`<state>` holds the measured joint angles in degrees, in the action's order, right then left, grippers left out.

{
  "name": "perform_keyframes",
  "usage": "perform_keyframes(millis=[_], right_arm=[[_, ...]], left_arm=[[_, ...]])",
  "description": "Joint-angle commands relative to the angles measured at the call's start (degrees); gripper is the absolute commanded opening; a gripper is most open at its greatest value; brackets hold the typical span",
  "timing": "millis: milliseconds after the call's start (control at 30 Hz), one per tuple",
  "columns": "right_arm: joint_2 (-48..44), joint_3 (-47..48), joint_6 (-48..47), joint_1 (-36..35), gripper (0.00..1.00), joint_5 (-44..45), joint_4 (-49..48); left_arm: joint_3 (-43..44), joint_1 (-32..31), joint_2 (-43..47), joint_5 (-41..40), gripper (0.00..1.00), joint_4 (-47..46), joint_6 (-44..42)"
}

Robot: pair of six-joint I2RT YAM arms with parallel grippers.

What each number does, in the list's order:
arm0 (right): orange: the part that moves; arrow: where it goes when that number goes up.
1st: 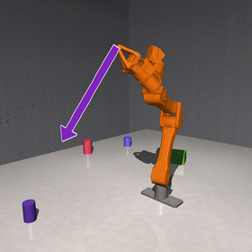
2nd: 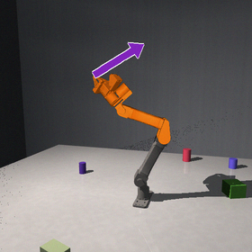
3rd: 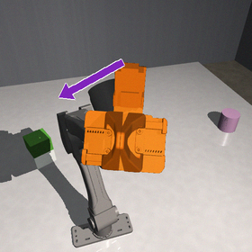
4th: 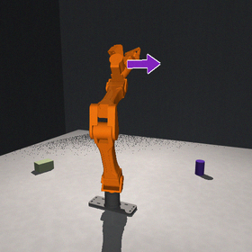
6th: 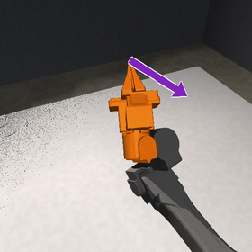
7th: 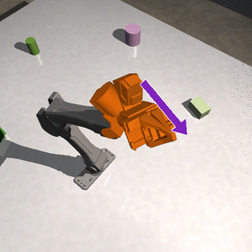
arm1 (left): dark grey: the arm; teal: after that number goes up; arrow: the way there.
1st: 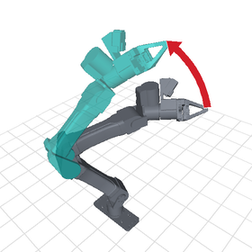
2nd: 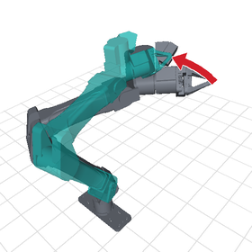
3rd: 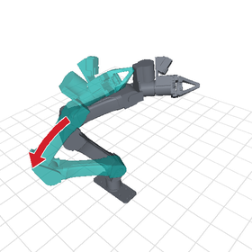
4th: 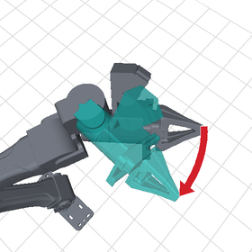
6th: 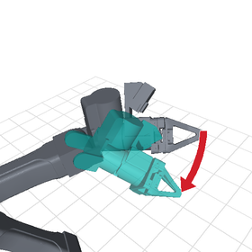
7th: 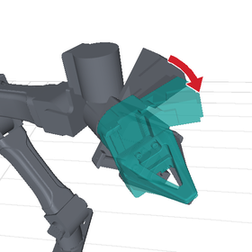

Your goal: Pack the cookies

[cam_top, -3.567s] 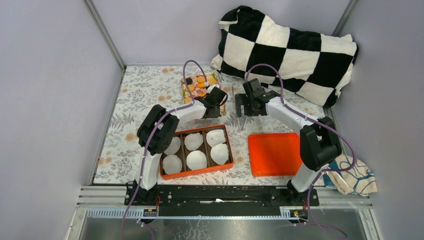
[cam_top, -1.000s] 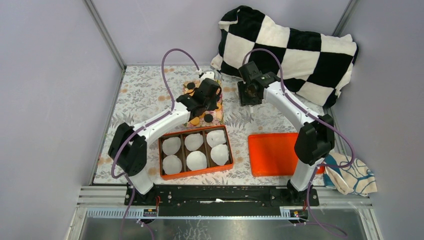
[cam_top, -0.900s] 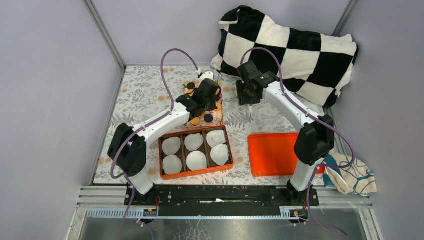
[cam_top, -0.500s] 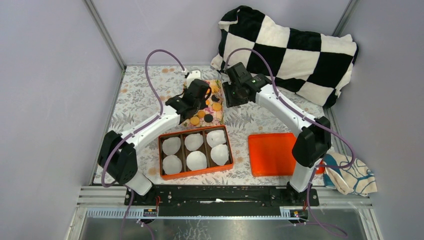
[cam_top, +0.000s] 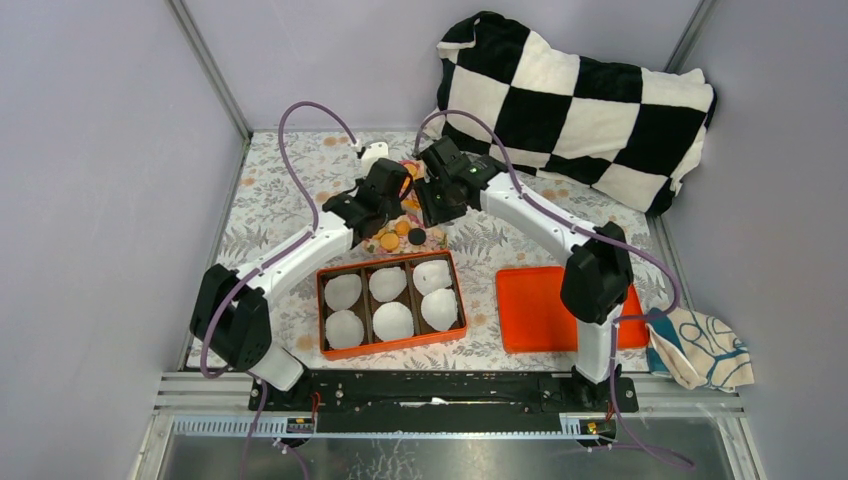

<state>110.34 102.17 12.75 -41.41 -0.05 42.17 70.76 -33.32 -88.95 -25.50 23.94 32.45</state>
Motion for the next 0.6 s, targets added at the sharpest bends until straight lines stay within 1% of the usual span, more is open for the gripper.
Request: perform_keyframes(millis=[0, 200, 400, 567], right_arm=[[2.3, 1.6, -1.4, -0.2, 0.46, -0.3, -1.6], [3.4, 0.1, -2.6, -0.3, 0.46, 3.8, -2.2], [4.9, 1.4, -2.7, -0.3, 0.47, 3.8, -0.5], [5.3, 0.6, -2.7, -0.2, 0.47, 4.2, -0.4]], left_arm=[[-1.6, 1.1, 2.5, -1.5, 0.17, 0.1, 0.5], [-1.9, 1.6, 3.3, -1.3, 0.18, 0.1, 0.6], [-2.1, 1.6, 3.5, -0.7, 0.18, 0.2, 0.7], [-2.6, 1.6, 4.2, 0.0, 0.18, 0.0, 1.1]])
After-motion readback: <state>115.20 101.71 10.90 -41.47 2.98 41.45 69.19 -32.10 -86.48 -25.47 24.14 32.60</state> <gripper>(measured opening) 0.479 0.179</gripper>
